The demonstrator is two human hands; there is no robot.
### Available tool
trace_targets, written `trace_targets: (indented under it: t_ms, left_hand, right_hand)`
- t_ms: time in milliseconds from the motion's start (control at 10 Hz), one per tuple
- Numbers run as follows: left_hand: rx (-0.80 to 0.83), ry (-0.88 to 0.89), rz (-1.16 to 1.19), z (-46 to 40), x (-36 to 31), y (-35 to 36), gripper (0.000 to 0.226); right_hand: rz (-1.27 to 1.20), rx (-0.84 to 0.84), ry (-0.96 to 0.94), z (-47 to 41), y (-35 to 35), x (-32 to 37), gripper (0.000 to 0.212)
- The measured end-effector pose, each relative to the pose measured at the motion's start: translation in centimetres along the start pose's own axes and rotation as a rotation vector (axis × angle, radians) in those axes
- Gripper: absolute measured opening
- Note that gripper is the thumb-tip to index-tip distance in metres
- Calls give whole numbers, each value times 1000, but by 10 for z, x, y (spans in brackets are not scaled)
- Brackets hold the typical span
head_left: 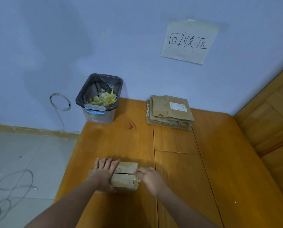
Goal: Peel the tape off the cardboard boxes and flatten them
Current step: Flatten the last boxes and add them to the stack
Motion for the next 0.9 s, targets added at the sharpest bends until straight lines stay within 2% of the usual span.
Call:
trace_targets:
  t_ms: [100, 200, 400, 900]
  left_hand:
    - [0, 3, 6, 1, 1, 0, 123]
    - [-4, 9, 13, 0, 2, -1, 123]
    - [-13, 13, 19, 2, 2, -1, 122]
    - [-16, 17, 29, 4, 2, -3, 122]
  right_hand:
    - [24, -84, -54, -7, -9, 2, 23]
    - [-1, -51, -9, -10, -12, -4, 19]
    - [-50, -77, 115, -3, -7, -15, 16]
    - [-205, 10, 304, 9, 6, -20, 14]
Point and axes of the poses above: each hand's wrist, its own z-axis away from the middle knuckle, its own y-axis out of the palm, x = y × z, the point moved 7 cm from there along -z, towards the middle knuckle, and after that the axes turned 7 degrees about -y, right-handed, at the moved point
